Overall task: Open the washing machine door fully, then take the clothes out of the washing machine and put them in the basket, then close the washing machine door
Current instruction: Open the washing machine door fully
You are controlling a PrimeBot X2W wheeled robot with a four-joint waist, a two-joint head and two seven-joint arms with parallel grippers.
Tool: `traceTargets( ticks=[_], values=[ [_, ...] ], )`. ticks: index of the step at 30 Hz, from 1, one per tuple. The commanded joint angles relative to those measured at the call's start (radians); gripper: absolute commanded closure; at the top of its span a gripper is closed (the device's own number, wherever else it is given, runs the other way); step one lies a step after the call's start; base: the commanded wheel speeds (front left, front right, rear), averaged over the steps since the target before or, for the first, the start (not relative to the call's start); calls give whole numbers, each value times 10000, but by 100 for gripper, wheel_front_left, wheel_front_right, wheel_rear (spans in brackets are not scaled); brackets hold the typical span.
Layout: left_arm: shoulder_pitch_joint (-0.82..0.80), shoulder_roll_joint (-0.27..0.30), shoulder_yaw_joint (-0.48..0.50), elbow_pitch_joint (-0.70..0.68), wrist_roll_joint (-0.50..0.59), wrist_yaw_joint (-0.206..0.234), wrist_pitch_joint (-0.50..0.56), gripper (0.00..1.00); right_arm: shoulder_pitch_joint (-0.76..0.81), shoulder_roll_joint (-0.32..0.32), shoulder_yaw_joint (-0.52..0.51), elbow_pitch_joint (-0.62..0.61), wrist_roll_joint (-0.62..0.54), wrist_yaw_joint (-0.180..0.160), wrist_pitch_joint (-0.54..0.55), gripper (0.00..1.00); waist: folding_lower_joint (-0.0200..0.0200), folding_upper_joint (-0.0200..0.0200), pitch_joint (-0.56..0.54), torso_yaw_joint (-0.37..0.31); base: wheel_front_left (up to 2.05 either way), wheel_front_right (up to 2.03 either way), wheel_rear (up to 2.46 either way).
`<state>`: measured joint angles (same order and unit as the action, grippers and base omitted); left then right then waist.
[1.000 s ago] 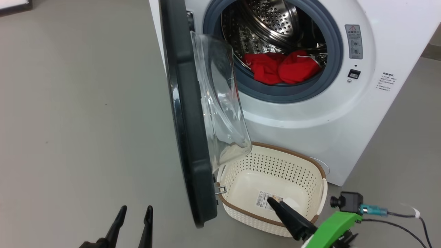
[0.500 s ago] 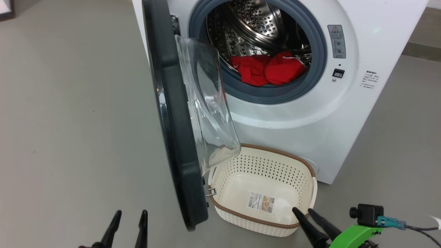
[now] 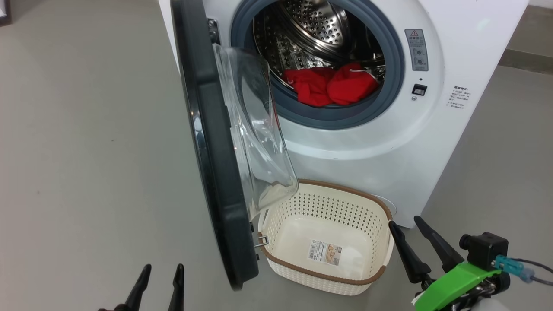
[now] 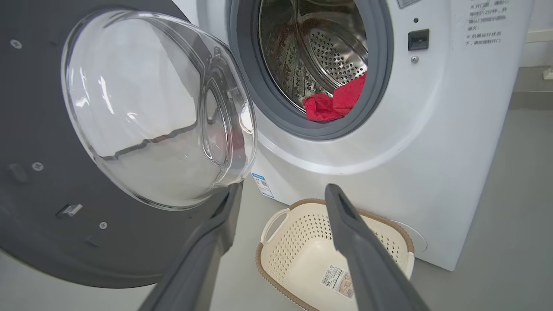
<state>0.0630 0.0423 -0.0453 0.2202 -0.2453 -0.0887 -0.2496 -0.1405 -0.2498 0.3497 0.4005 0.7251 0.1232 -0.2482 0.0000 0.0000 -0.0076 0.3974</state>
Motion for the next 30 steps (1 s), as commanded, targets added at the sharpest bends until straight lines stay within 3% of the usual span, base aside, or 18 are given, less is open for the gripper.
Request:
traceTargets(
  ticks=[1, 9, 23, 24, 25, 30],
  values=[
    [-264, 79, 323, -290, 123, -41, -122, 0, 149, 27, -71, -339, -404, 75, -134, 0, 0, 0, -12, 8, 0, 0, 0],
    [-207, 79, 311, -397, 194, -23, -122, 0, 1204, 719, -1278, -582, -2754, 75, -135, 0, 0, 0, -79, 46, 0, 0, 0],
    [-176, 79, 304, -453, 192, 28, -122, 0, 1568, 1073, -1622, -485, -3154, 75, -135, 0, 0, 0, -135, 0, 0, 0, 0],
    [-186, 79, 300, -468, 179, 49, -122, 61, 1566, 1082, -1634, -486, -3156, 75, -135, 0, 0, 0, -138, 8, 0, 0, 0],
    [-206, 79, 316, -525, 113, 79, -122, 97, 1564, 1092, -1647, -492, -3158, 75, -135, 0, 0, 0, -140, 17, 0, 0, 0],
    [-342, 79, 444, -910, -123, 107, -122, 100, 1541, 1107, -1689, -536, -3209, 75, -135, 0, 0, 0, -140, 44, 0, 0, 0]
  ],
)
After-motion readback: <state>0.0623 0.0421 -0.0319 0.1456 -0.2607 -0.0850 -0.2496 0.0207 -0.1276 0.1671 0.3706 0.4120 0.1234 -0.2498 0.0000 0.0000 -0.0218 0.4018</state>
